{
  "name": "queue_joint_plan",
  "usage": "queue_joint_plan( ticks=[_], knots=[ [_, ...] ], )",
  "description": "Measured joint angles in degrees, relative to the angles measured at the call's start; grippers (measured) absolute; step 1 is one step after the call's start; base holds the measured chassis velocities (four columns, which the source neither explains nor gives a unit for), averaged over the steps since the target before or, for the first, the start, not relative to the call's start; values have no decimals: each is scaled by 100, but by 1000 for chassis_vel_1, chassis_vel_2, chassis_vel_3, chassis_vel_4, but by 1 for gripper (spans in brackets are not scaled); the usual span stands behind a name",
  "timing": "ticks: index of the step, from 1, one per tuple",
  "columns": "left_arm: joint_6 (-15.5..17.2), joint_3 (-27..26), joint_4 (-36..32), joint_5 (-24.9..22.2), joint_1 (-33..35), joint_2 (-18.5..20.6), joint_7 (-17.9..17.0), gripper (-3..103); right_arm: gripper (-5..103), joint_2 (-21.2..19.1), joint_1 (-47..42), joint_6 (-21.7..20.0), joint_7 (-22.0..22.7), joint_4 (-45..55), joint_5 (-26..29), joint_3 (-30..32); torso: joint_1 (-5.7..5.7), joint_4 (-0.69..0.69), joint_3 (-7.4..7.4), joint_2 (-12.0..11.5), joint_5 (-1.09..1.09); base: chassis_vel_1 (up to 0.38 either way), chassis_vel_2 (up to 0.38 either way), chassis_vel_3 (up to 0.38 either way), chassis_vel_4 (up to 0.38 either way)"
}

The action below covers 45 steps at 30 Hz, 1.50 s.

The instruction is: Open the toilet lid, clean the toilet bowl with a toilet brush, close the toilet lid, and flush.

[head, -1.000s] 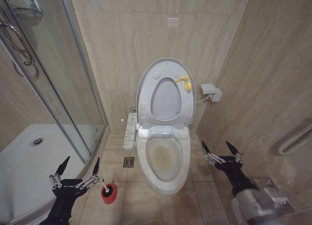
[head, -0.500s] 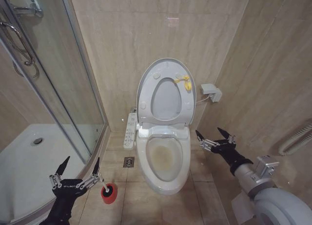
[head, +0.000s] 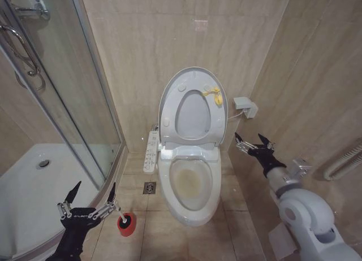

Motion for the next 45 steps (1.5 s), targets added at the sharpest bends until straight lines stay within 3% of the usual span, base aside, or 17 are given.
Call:
queue_joint_plan(
  ticks=[4, 22, 45],
  knots=[
    [0, 0, 0, 0, 0, 0, 0, 100, 100, -30, 300, 274, -18, -382, -62, -104, -2, 1, -1, 0, -1, 0, 0, 0, 0],
    [0, 0, 0, 0, 0, 0, 0, 100, 100, -249, 1019, 719, -200, -1198, -221, -377, -2, 1, -1, 0, -3, 0, 0, 0, 0],
    [0, -1, 0, 0, 0, 0, 0, 100, 100, -261, 2645, 822, -232, -2610, -539, -963, -2, 1, -1, 0, -3, 0, 0, 0, 0]
  ],
)
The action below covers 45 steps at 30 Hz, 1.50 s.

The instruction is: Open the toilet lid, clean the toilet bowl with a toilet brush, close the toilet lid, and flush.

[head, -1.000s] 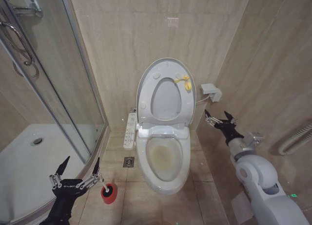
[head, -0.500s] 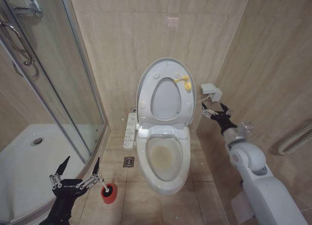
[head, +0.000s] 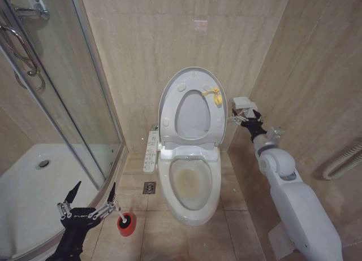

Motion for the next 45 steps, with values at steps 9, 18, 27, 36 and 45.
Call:
queue_joint_plan(
  ticks=[9, 18, 27, 36, 45],
  knots=[
    [0, 0, 0, 0, 0, 0, 0, 100, 100, -8, 235, 84, 8, -183, -11, -18, -1, -2, 0, 1, 0, -6, 12, 4, -7],
    [0, 0, 0, 0, 0, 0, 0, 100, 100, -22, 288, 169, -19, -281, -95, -13, 0, 0, 0, 1, 0, -56, 61, 50, -69],
    [0, 0, 0, 0, 0, 0, 0, 100, 100, -72, 471, 265, -35, -477, -138, 29, -2, -1, -1, 1, 0, -78, 67, 67, -67],
    [0, 0, 0, 0, 0, 0, 0, 100, 100, -82, 663, 320, -145, -651, -259, -27, -1, 0, 0, 1, 0, -126, 124, 116, -123],
    [0, 0, 0, 0, 0, 0, 0, 100, 100, -96, 685, 436, -59, -789, -384, -15, 4, -1, 2, -1, 1, -121, 126, 115, -119]
  ],
)
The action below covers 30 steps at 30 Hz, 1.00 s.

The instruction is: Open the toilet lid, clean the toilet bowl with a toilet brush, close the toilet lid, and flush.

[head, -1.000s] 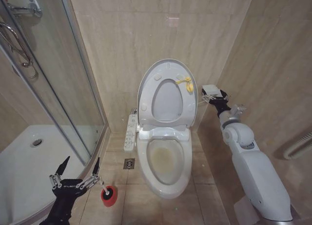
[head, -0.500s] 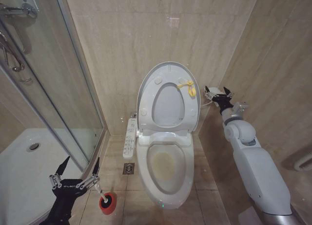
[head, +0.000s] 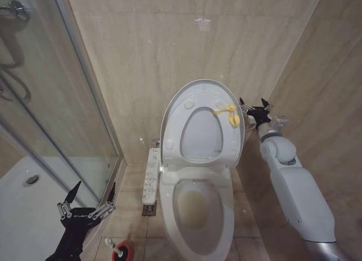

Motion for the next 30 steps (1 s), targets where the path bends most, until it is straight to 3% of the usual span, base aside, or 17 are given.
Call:
queue_joint_plan(
  ticks=[20, 30],
  knots=[
    [0, 0, 0, 0, 0, 0, 0, 100, 100, -11, 204, -36, 5, -115, -132, -323, -4, 2, -2, 2, -1, 8, -4, -7, 4],
    [0, 0, 0, 0, 0, 0, 0, 100, 100, -275, -19, -128, -46, 167, 51, -372, -5, 0, -2, 2, -1, 0, 0, 0, 0]
  ],
)
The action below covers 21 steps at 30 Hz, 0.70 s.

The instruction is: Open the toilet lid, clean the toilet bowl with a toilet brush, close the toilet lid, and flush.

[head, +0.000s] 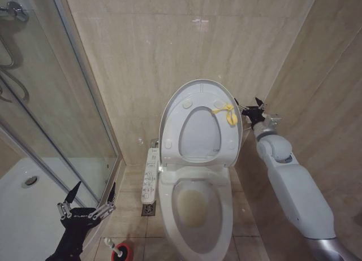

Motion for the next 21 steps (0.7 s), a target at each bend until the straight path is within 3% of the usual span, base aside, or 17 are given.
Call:
queue_joint_plan(
  ticks=[11, 21],
  knots=[
    [0, 0, 0, 0, 0, 0, 0, 100, 100, -306, -666, -64, -94, 586, 307, 213, 0, 2, 0, 0, 1, 0, 0, 0, 0],
    [0, 0, 0, 0, 0, 0, 0, 100, 100, -737, -1864, -167, -77, 1610, 744, 813, -1, 0, -1, 0, 0, 0, 0, 0, 0]
  ],
)
